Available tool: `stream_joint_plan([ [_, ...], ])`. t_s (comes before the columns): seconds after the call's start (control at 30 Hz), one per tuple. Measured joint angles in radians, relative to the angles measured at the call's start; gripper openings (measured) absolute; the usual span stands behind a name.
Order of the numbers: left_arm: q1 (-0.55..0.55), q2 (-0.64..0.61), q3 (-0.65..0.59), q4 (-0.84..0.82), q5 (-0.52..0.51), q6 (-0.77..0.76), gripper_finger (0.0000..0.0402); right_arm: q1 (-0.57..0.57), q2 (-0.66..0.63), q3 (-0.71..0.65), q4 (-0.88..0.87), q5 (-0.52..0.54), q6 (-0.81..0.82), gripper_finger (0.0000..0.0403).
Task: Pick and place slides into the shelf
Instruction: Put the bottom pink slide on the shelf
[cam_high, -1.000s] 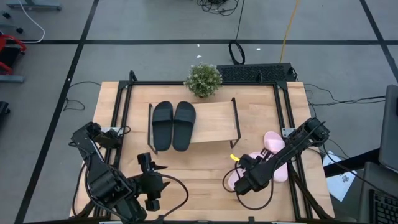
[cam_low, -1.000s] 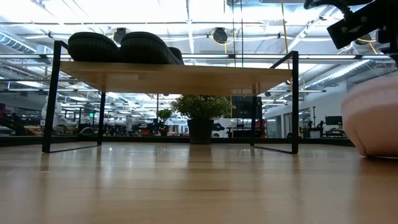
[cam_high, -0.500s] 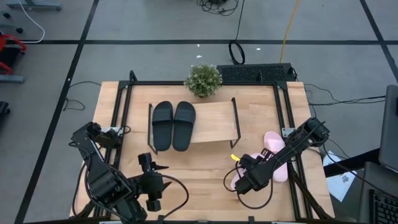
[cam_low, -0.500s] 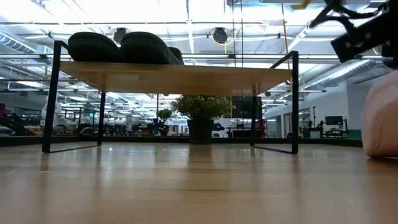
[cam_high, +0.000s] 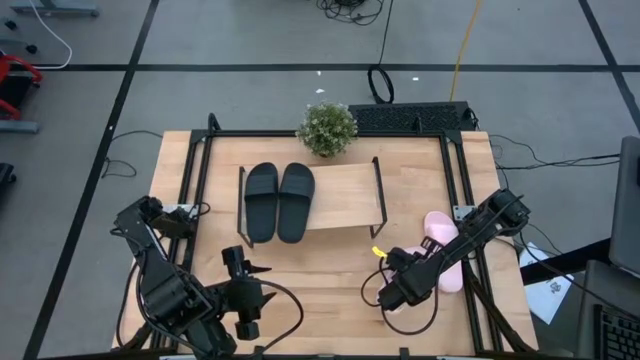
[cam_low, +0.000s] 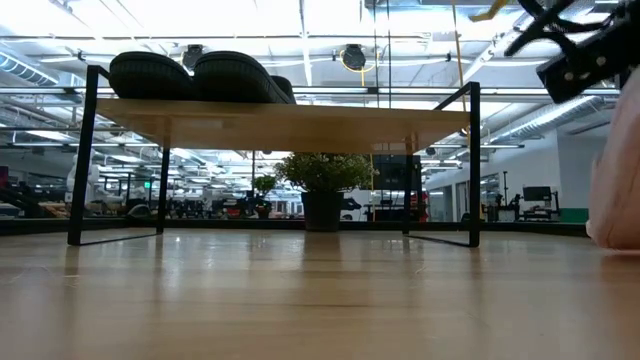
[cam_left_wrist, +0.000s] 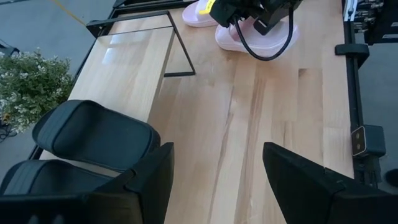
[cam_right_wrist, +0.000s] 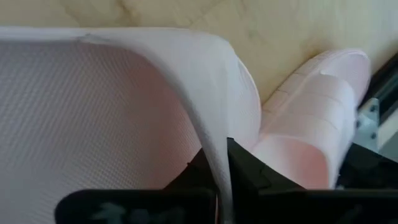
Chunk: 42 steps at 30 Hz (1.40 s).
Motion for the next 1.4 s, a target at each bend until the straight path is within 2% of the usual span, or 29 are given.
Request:
stream_joint_plan([
  [0.23, 0.000, 0.000, 0.000, 0.000, 0.001, -0.024, 0.0243, 0.001, 0.000, 0.203, -0.154, 0.029, -0.028, 0.0002],
  [0.6, -0.003, -0.002, 0.000, -0.016, 0.082, -0.121, 0.0243, 0.021, -0.048, 0.533, -0.146, 0.095, -0.033, 0.0001],
  [0.73, -0.004, -0.002, 0.000, -0.016, 0.093, -0.151, 0.0243, 0.041, -0.048, 0.644, -0.145, 0.102, -0.072, 0.0001],
  [0.8, -0.004, -0.002, 0.000, -0.015, 0.094, -0.156, 0.0243, 0.046, -0.048, 0.700, -0.143, 0.138, -0.110, 0.0001],
  [1.0, -0.004, -0.002, 0.000, -0.014, 0.111, -0.215, 0.0243, 0.041, -0.049, 0.848, -0.143, 0.443, -0.333, 0.0001],
  [1.13, -0.004, -0.003, 0.000, -0.012, 0.116, -0.267, 0.0243, -0.034, -0.049, 0.870, -0.098, 0.610, -0.598, 0.0000],
  [1.23, -0.004, -0.003, 0.000, -0.012, 0.118, -0.302, 0.0243, -0.132, -0.038, 0.870, -0.021, 0.623, -0.798, 0.0000],
  [1.4, -0.004, -0.003, 0.000, -0.012, 0.118, -0.373, 0.0243, -0.322, 0.004, 0.868, -0.024, 0.589, -0.924, 0.0000],
])
